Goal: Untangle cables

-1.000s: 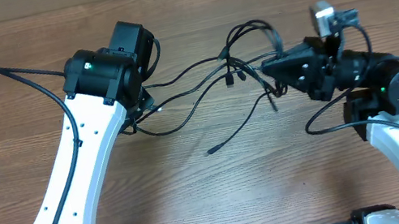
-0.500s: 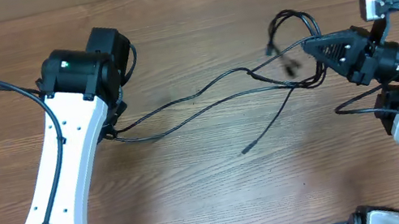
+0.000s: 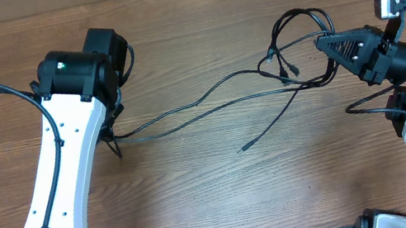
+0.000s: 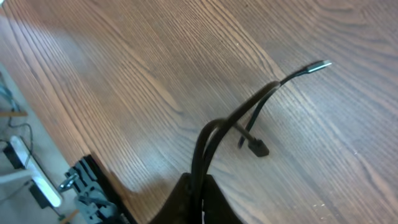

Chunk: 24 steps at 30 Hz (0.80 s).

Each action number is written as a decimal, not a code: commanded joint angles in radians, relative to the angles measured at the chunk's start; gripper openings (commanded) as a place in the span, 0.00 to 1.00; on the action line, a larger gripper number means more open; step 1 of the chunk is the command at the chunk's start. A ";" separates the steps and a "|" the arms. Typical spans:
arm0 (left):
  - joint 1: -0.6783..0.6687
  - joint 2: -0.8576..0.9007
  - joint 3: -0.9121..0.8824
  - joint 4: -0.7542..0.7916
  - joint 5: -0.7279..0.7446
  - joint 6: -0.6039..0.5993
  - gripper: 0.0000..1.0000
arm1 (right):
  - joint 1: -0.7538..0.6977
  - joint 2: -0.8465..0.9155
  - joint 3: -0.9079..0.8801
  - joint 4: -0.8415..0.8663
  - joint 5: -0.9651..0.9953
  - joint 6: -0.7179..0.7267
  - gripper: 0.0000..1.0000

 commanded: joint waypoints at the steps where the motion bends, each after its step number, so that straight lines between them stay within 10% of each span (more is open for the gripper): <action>1: 0.005 0.003 0.001 0.069 0.116 0.173 0.94 | -0.009 -0.020 0.015 0.003 0.009 0.006 0.04; 5: 0.004 0.003 0.001 0.234 0.417 0.603 1.00 | -0.009 -0.019 0.015 0.003 -0.012 0.006 0.04; 24: -0.334 -0.095 0.002 0.668 0.682 1.103 1.00 | 0.006 -0.019 0.015 -0.220 -0.058 -0.024 0.04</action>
